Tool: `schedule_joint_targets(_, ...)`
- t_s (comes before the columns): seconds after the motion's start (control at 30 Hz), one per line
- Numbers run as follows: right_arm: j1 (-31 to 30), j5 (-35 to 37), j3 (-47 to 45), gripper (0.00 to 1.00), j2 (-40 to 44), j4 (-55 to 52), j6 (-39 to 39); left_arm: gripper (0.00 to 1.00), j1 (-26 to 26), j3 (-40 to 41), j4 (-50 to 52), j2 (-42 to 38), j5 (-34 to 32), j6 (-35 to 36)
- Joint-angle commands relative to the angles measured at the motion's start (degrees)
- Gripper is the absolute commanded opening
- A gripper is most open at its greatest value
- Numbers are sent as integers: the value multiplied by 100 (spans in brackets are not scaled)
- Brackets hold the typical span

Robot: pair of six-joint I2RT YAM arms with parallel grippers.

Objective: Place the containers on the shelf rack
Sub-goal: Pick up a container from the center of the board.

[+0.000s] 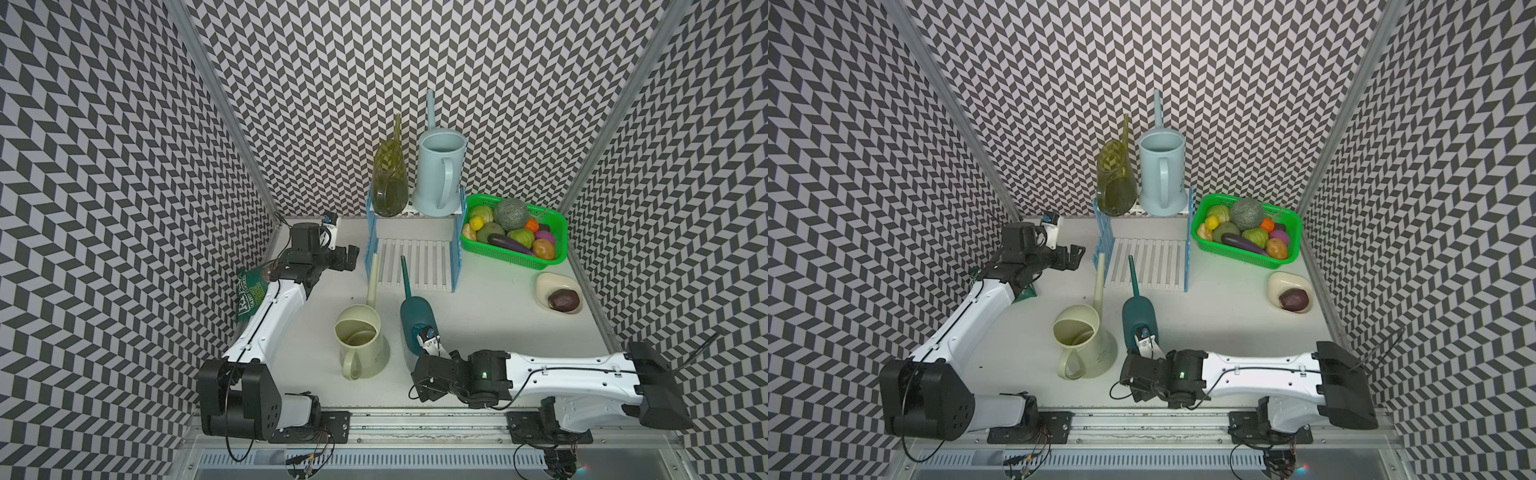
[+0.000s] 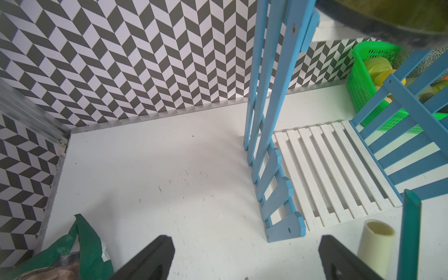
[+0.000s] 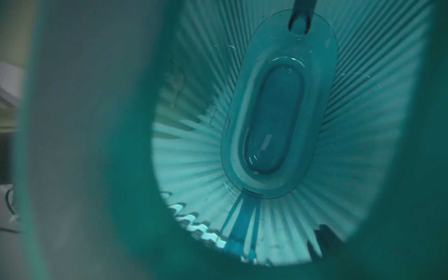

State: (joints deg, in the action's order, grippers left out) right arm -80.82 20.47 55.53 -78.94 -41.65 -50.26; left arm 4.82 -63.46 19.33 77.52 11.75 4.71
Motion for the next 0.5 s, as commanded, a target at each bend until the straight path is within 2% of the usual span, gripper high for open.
schedule_joint_targets(0.0, 56, 771, -251, 83, 271, 88, -383, 100, -52, 101, -16, 9, 94, 57)
schedule_joint_targets(0.1, 66, 1058, -615, 77, 659, 416, -379, 100, -66, 158, -67, 18, 137, 48)
schedule_joint_targets(0.3, 66, 1409, -1588, 60, 1350, 1997, 173, 100, -77, 209, -85, 60, 247, 47)
schedule_joint_targets(0.47, 66, 1171, -2072, 59, 1476, 3216, 1108, 100, -78, 244, -79, 26, 280, 64)
